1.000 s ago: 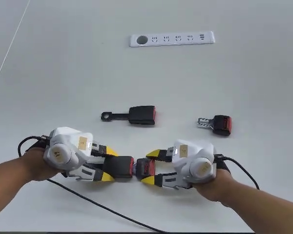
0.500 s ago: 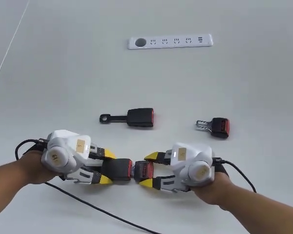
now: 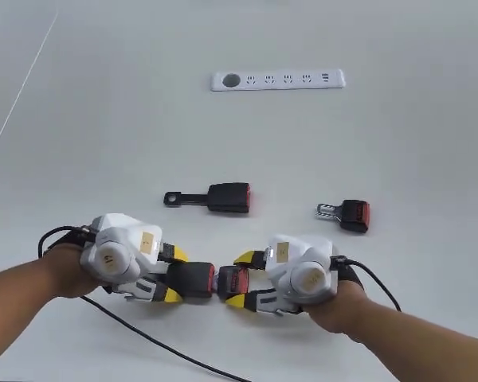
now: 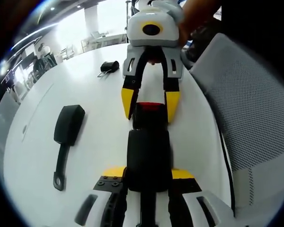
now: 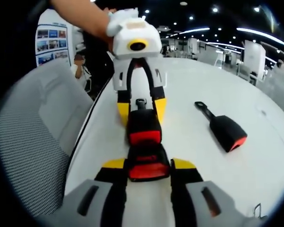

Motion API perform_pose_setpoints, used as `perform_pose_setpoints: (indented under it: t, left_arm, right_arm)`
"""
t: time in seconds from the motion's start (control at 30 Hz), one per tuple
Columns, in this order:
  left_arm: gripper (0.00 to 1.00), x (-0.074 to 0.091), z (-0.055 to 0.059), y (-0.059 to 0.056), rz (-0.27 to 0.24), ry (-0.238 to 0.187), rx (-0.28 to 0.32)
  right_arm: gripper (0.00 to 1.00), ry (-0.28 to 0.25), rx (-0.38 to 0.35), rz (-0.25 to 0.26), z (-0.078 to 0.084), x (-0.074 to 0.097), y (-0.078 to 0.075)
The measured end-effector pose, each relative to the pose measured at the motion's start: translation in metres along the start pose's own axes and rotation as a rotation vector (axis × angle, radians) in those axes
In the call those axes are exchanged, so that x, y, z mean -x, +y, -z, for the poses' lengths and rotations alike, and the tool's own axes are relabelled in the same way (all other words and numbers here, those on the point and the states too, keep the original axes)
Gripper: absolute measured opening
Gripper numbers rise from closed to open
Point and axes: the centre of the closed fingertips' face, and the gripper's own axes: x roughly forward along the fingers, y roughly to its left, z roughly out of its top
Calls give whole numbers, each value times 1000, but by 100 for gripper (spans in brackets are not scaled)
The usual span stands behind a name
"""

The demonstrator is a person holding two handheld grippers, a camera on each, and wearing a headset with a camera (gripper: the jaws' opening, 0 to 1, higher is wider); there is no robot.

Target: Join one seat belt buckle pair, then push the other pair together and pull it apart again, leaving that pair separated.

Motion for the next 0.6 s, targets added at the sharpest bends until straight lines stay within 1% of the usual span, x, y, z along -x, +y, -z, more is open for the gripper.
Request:
perform_pose_setpoints:
  t: [0.07,0.13,0.2,0.23,0.27,0.3,0.33,0.37,0.4,0.43,0.47,0.5,0.53,0.57,0.6]
  left_arm:
    - [34,0,0,0,2,10,-7]
    - [34,-1,0,1,5,29,-15]
    - [35,-1,-1,1,6,47,-8]
    - [35,-1,-1,1,6,51,-5]
    - [35,-1,-1,1,7,57,-1]
    - [35,-1,-2,1,7,59,16]
    - [36,-1,-2,0,12,62,47]
    - [41,1,-4,2,6,66,57]
    - [47,3,-8,2,0,49,57]
    - [51,5,-14,3,-6,22,59]
    - [56,8,-22,5,-22,-10,81]
    - [57,11,-26,7,-36,-29,101]
    - [59,15,-32,11,-61,-52,130]
    - [64,16,-35,15,-83,-68,158]
    - [71,18,-37,17,-93,-77,185]
  right_arm:
    - [35,6,4,5,1,0,0]
    - [36,22,14,7,2,0,0]
    - [36,29,19,7,1,0,0]
    - [36,44,19,11,2,0,0]
    - [38,68,11,26,5,2,-2]
    - [43,64,11,38,3,4,-3]
    - [48,40,-14,43,-1,6,-2]
    - [54,7,-70,40,-5,9,-1]
    - [62,3,-84,44,-6,10,-1]
    - [67,0,-89,69,-6,15,-6]
    - [71,-8,-80,81,-7,18,-8]
    - [73,-14,-88,94,-7,23,-9]
    - [74,-15,-105,97,-7,26,-10]
    - [75,-23,-110,103,-7,31,-10]
    - [75,-27,-103,109,-7,34,-10]
